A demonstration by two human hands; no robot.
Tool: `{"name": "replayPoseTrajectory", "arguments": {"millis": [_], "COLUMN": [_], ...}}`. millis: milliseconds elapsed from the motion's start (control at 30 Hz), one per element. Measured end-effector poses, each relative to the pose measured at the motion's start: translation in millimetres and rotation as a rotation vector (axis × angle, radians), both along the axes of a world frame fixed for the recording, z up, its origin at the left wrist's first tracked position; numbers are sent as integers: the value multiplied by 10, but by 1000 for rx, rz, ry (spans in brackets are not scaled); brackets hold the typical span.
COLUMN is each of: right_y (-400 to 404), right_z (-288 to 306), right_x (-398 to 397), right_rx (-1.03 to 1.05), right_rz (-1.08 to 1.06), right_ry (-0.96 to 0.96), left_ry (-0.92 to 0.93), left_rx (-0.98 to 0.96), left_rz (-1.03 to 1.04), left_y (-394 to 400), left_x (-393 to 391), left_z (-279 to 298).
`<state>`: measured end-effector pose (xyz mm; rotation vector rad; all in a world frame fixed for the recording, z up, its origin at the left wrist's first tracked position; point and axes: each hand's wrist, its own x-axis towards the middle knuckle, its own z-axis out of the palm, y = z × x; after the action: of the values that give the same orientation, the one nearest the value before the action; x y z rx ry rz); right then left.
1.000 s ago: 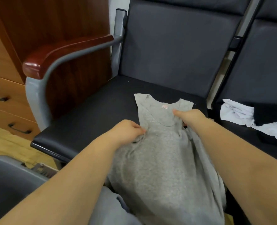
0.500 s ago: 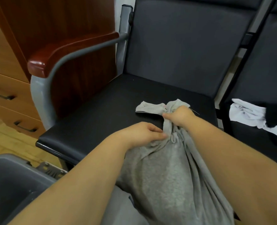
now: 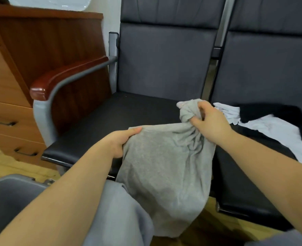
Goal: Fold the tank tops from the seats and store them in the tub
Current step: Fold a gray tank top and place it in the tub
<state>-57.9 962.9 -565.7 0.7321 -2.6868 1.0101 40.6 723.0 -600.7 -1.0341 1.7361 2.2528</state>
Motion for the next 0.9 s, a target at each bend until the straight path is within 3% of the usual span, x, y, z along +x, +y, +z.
{"name": "replayPoseTrajectory", "arguments": {"millis": [100,200,300,467,633,767,833,900], "right_y": [151,297,363,477,657,852,988,1125], "right_z": [-111,-405,-593,-450,-100,58,100,173], "right_x": [410,627,708,662,447,407,400,458], "right_rx": [319,590,754,629,765,892,833,586], "right_rz": [287,498,463,260,151,91,69,64], "right_ry": [519,604,416,58,-308,-405,-414,-486], "left_ry": [-25,-36,-3,-6,67,115,143,184], "left_rx": [-2,-41,-108,-210,-190,-284,-301,-245], "left_rz": [72,79,44,9,22,-7,2,70], "left_y": [92,210,304,233,18,3,-40,-90], "left_x": [131,271,309,337,437,549,628,724], "left_z": [36,108,217,201,231,269,281,342]}}
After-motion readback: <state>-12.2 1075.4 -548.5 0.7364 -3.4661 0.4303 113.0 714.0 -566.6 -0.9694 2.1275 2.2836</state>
